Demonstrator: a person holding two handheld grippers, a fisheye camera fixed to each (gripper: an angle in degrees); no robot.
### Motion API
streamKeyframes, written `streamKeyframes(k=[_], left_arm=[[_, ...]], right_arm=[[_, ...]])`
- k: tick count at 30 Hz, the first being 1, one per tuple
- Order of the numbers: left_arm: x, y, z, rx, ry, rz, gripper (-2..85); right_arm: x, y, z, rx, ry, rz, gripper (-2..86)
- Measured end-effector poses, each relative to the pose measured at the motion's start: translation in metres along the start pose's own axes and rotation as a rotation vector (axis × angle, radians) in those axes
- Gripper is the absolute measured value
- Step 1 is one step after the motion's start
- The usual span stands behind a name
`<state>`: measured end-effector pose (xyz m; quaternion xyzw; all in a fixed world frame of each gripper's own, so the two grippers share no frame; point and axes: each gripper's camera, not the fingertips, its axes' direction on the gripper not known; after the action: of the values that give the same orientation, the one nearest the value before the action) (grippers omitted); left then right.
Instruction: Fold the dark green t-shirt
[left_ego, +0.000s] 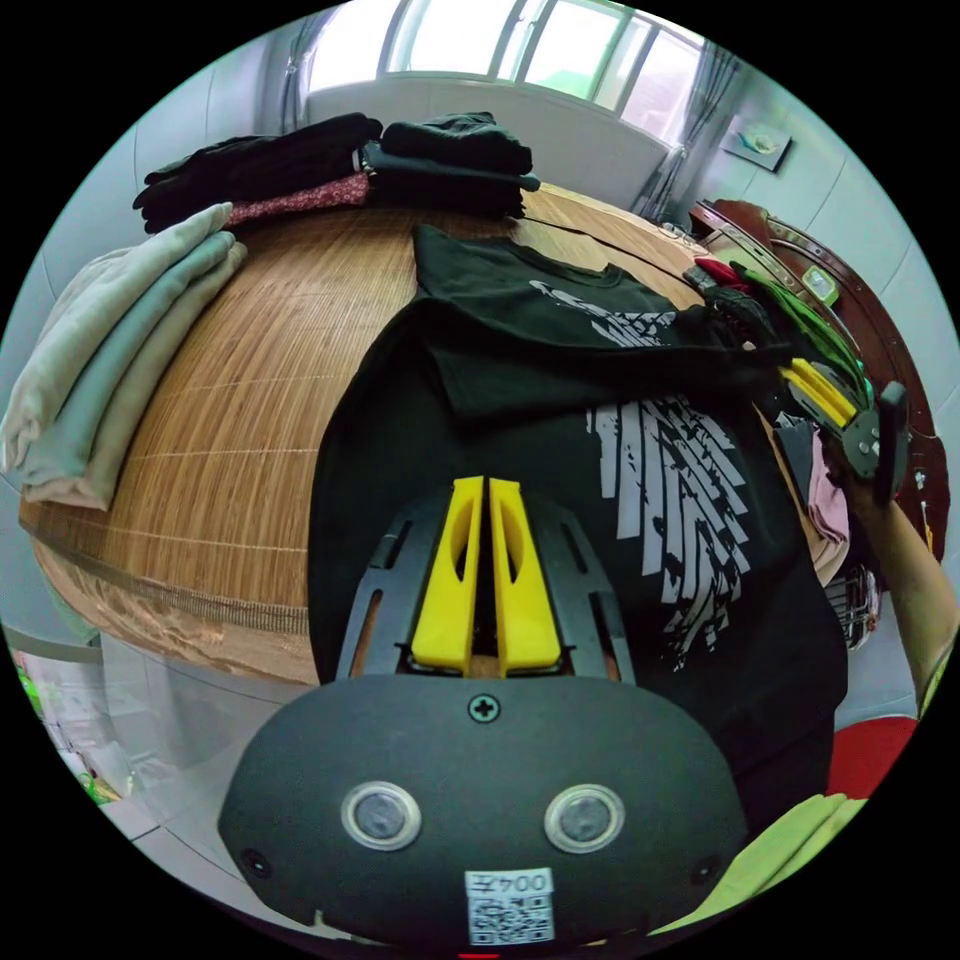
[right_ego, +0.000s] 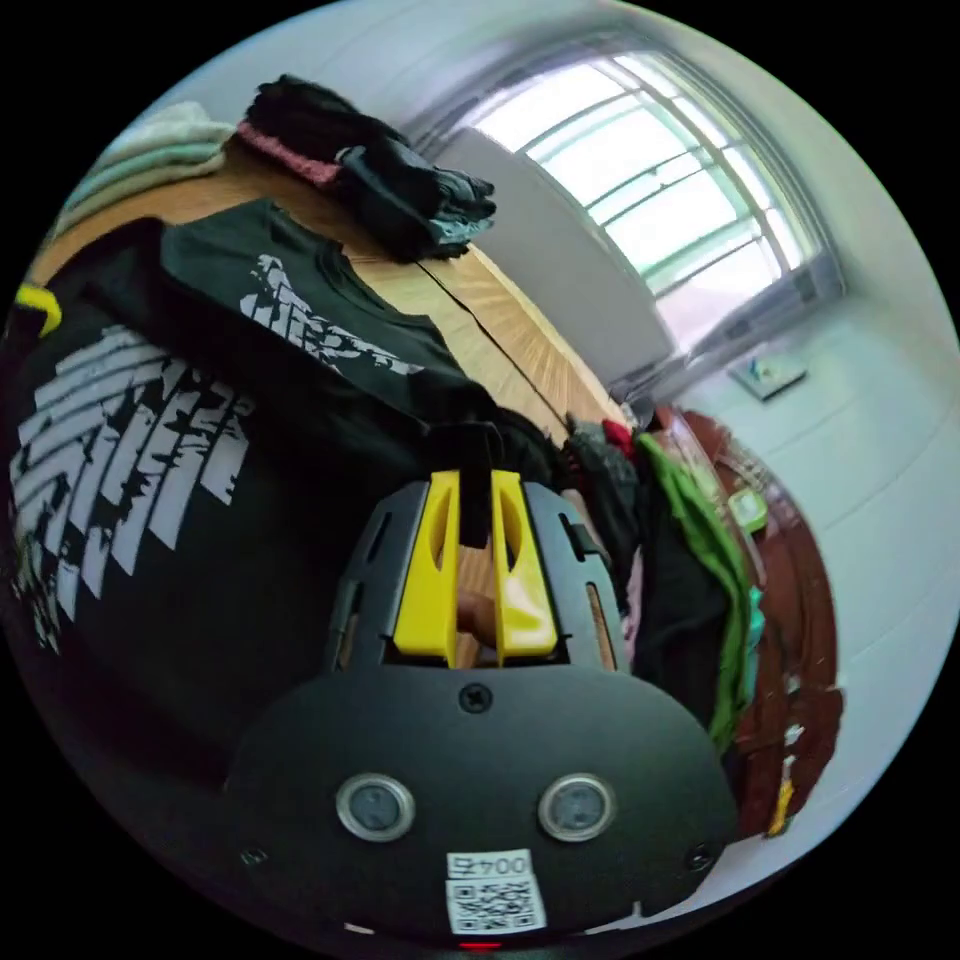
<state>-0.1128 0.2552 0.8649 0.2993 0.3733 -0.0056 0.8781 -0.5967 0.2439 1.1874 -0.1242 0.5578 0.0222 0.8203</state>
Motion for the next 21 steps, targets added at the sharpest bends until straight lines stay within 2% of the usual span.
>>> streamKeyframes(k=[6,8,11,16,18,21], left_arm=[[0.013,0.008,0.007,-0.008,0.018,-0.002,1.8],[0.017,0.006,0.004,-0.030,0.068,0.006,2.1],[0.019,0.007,-0.015,0.054,0.109,0.010,2.2],[0.014,0.007,0.000,0.043,0.105,-0.045,1.9],[0.013,0.013,0.023,-0.027,0.069,-0.070,1.5],[0.011,0.027,0.031,0.014,0.081,-0.082,1.0]], right_arm=[[0.046,0.045,-0.010,-0.090,-0.317,0.451,6.3],[0.051,0.059,-0.009,-0.122,-0.417,0.507,6.4],[0.053,0.080,-0.015,-0.150,-0.522,0.547,6.5],[0.056,0.109,-0.036,-0.181,-0.565,0.601,2.8],[0.063,0.126,-0.060,-0.135,-0.569,0.679,2.0],[0.062,0.144,-0.103,-0.026,-0.526,0.733,4.9]])
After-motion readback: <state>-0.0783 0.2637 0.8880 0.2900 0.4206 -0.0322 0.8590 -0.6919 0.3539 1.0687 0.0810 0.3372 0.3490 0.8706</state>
